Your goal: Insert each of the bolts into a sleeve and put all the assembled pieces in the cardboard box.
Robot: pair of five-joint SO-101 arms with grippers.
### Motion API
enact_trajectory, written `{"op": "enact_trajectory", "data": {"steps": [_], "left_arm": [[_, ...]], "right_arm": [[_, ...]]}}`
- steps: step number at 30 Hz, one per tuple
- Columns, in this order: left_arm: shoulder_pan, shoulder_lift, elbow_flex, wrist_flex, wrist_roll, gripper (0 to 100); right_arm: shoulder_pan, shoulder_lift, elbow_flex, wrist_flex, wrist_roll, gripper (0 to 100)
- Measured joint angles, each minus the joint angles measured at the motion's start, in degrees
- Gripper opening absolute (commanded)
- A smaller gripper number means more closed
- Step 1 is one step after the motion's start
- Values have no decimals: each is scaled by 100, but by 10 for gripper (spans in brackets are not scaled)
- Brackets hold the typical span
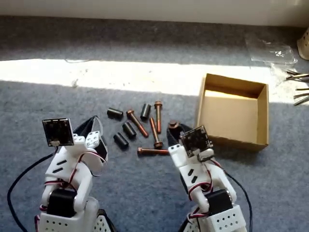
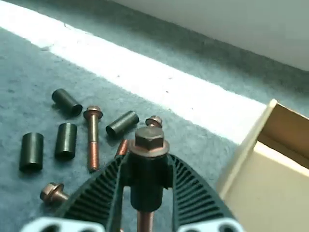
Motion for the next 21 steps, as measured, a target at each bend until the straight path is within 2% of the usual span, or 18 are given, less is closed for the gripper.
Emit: {"op": "enact_trajectory", "data": {"steps": [4, 7, 9, 14, 17, 21], "left_arm": [[-9, 0, 290, -316, 0, 21], [-105, 0, 492, -563, -97, 21], [-281, 0, 624, -756, -404, 21], [-501, 9, 1029, -1152, -1152, 20], [-484, 9, 1055, -1196, -1266, 18], [-545, 9, 1055, -1213, -1292, 18]], "right_arm": [[659, -9, -958, 818, 0, 3], [1081, -18, -1433, 958, 0, 3], [1301, -18, -1521, 976, 0, 3], [1530, -18, -1521, 976, 237, 3], [1556, 193, -1521, 976, 413, 3], [1670, 1178, -1820, 976, 484, 3]]}}
